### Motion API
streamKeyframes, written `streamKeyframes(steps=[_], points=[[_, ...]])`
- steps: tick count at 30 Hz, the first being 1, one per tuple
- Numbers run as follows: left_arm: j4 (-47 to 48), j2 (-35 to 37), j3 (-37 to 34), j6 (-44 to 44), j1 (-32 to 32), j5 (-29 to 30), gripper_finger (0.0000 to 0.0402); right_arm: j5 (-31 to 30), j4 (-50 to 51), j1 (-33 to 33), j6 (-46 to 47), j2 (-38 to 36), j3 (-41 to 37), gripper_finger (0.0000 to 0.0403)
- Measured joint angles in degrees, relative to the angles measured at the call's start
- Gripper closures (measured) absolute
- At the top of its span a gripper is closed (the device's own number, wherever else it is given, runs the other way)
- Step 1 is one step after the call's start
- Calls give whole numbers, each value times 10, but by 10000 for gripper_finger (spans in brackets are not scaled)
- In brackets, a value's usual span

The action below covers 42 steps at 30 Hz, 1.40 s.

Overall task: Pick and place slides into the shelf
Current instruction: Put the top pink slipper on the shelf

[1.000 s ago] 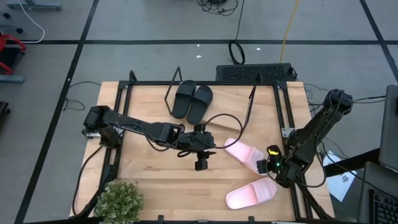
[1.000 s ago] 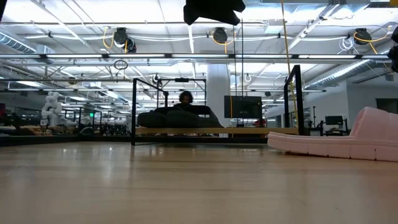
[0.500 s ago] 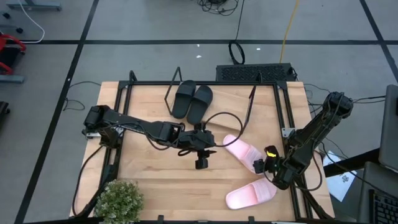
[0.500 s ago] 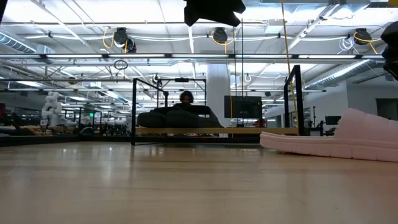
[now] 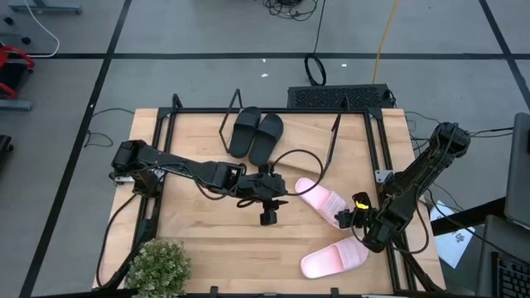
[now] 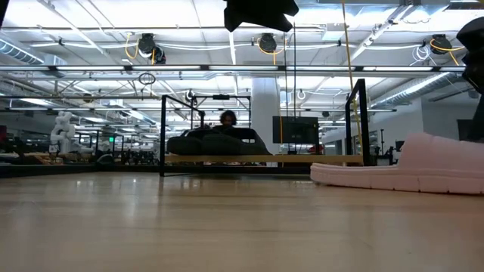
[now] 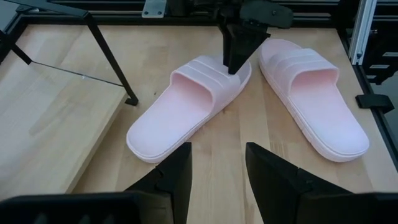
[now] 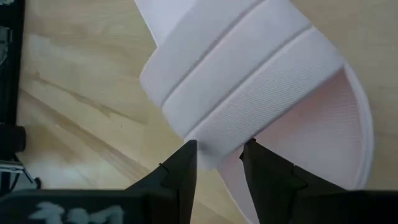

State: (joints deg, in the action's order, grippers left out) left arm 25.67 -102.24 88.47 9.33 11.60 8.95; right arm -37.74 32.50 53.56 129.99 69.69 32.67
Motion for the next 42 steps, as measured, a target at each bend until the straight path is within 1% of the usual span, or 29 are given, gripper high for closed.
streamKeyframes(steps=[9,12,16,19,26,32,42], points=[[0,0,0,-6,0,-1,254,2,1,0,9,16,0,284],[0,0,0,-6,0,-1,254,-3,-6,0,9,22,0,293],[0,0,0,-13,0,-1,254,-27,-10,0,12,28,0,311],[0,0,0,-16,0,-1,254,-29,-10,0,11,32,0,321],[0,0,0,-30,0,-1,254,-29,-14,0,10,35,0,325],[-2,0,0,-32,-1,-1,254,-29,-15,0,9,35,0,312],[-3,0,0,-36,-1,-1,254,-29,-22,0,13,35,0,263]])
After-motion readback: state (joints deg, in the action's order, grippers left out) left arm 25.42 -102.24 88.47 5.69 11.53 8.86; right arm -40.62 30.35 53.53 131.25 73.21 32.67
